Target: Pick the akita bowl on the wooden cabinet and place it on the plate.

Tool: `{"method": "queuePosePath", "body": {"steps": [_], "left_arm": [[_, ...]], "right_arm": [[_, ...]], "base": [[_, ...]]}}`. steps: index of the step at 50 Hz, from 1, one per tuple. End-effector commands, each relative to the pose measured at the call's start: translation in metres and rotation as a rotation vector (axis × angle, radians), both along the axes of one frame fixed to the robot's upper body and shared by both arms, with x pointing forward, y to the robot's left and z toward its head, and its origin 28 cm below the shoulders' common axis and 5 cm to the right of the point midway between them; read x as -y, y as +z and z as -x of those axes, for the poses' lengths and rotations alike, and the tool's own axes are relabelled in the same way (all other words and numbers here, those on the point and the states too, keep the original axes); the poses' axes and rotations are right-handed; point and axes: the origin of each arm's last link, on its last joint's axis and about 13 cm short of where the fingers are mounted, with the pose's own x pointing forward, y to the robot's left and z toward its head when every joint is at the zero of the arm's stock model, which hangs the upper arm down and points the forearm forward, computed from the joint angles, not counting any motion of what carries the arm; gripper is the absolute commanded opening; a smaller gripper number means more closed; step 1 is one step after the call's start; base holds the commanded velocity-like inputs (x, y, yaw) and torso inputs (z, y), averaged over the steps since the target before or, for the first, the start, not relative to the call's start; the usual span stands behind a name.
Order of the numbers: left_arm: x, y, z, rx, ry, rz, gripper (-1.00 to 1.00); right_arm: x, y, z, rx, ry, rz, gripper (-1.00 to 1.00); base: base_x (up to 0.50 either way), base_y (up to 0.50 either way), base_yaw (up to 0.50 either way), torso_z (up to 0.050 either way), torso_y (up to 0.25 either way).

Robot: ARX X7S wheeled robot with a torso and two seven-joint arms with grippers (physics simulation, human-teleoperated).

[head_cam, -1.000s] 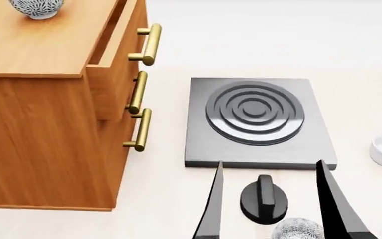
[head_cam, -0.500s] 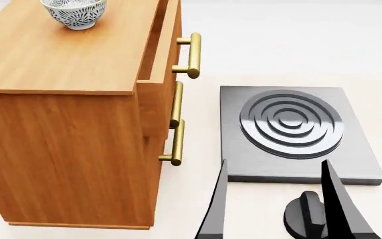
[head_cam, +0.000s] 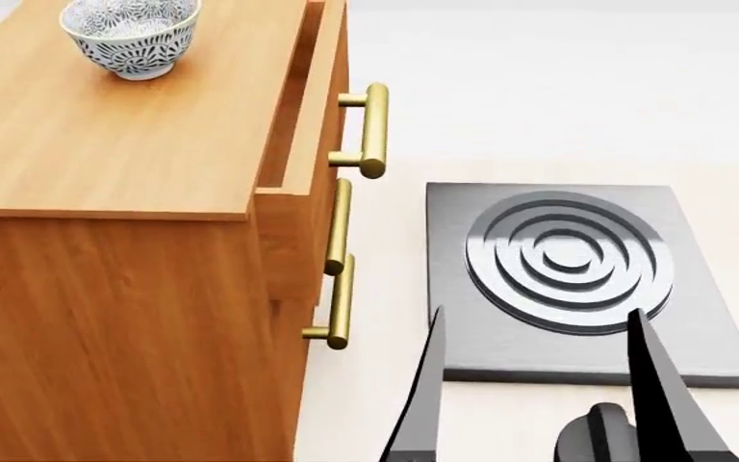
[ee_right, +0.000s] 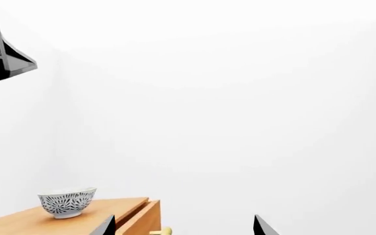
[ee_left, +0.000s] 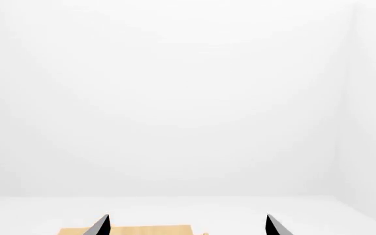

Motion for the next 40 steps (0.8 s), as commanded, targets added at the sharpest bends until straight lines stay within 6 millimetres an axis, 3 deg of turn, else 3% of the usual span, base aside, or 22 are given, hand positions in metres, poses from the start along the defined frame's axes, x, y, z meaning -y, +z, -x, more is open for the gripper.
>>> {"method": "queuePosePath", "body": {"steps": [1, 14, 25, 40], "left_arm": [[0.0, 0.0, 0.001, 0.001, -0.002, 0.003, 1.0], [0.0, 0.0, 0.001, -0.001, -0.004, 0.003, 1.0], [0.004, 0.011, 0.004, 0.017, -0.011, -0.007, 1.0], [0.018, 0.026, -0.02, 0.018, -0.028, -0.026, 1.0]], "right_arm": [[0.0, 0.0, 0.0, 0.002, -0.009, 0.003, 1.0], [0.0, 0.001, 0.001, 0.014, -0.007, -0.001, 1.0], [0.0, 0.0, 0.001, 0.012, 0.004, -0.004, 1.0], [0.002, -0.006, -0.002, -0.006, 0.005, -0.006, 1.0]], "base": [[0.0, 0.0, 0.0, 0.0, 0.0], [0.01, 0.0, 0.0, 0.0, 0.0], [0.0, 0.0, 0.0, 0.0, 0.0], [0.0, 0.0, 0.0, 0.0, 0.0]]}}
